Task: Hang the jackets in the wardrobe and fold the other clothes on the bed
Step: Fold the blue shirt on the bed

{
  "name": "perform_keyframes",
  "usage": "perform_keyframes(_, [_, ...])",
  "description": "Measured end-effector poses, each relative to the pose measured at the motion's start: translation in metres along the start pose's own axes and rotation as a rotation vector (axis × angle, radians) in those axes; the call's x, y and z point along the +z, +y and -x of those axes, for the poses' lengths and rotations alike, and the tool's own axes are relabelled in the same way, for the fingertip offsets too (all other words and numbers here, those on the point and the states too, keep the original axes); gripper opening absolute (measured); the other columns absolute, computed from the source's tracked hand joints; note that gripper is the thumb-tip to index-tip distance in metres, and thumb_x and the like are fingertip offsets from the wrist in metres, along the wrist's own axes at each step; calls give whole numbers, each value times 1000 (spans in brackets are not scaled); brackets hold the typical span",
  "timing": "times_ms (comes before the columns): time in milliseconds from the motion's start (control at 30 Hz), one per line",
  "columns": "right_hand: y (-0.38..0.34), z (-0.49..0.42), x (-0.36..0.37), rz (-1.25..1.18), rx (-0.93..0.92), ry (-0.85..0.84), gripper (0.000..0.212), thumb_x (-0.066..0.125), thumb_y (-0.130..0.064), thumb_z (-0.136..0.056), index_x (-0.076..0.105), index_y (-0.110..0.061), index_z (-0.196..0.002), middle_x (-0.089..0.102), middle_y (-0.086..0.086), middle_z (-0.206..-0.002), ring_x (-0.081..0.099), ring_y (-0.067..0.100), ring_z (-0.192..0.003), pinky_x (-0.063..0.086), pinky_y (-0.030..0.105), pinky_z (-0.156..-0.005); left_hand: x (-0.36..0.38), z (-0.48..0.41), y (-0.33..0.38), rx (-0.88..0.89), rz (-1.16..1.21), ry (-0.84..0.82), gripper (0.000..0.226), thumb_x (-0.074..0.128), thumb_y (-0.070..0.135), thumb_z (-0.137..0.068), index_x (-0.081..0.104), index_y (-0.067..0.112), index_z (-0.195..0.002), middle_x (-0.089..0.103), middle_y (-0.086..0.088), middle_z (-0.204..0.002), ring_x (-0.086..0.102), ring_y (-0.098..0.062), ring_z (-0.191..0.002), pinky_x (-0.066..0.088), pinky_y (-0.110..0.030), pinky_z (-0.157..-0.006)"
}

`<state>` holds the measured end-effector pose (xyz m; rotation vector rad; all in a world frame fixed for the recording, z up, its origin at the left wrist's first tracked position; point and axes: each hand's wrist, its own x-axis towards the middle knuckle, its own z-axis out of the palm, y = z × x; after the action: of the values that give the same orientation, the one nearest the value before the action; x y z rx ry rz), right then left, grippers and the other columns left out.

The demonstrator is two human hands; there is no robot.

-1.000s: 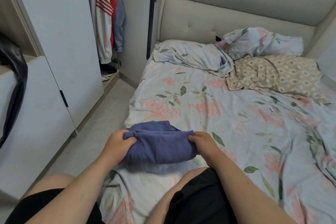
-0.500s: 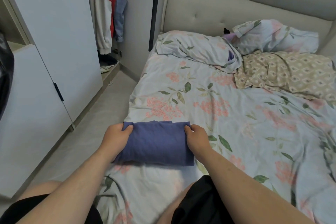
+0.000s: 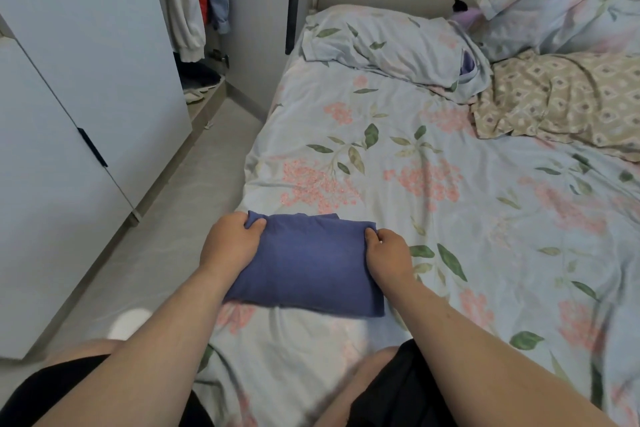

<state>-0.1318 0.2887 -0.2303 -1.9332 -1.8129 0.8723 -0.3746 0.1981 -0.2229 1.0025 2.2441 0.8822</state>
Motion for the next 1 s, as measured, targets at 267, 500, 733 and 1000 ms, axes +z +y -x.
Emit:
perform_keyframes(267, [3,9,-11,-120,2,11,42,44,-31,-101,39,-14,-63,46,-1,-61,40,15,-57,30,30,-53,-11,5,-10,-33,-48,83,26,43,23,-94,60,11,-77,63,-10,-82,57,-34,-80,41,-36,-67])
perform_keyframes(500, [1,30,-37,-270,193,-90,29,48,-23,-90,36,-12,-66,44,9,-68,44,26,-66,39,36,-63,-15,33,-10,-74,171,-112,28,64,47,-85,65,20,-77,69,7,-66,65,-10,-68,43,-26,-55])
perform_keyframes(733, [0,49,-45,-346,279,-356,33,57,-38,-94,58,-5,-92,55,5,-83,54,22,-74,46,31,-63,-24,45,-3,-244,368,-324,46,77,55,-74,68,15,-94,75,-6,-85,72,-25,-82,56,-34,-75])
perform_keyframes(1000, [-4,53,-40,-281,163,-358,16,69,-25,-87,67,-10,-91,70,12,-101,65,23,-87,55,43,-86,-22,49,-7,-287,547,-370,27,71,8,-82,66,4,-109,75,-16,-88,73,-33,-82,59,-43,-74])
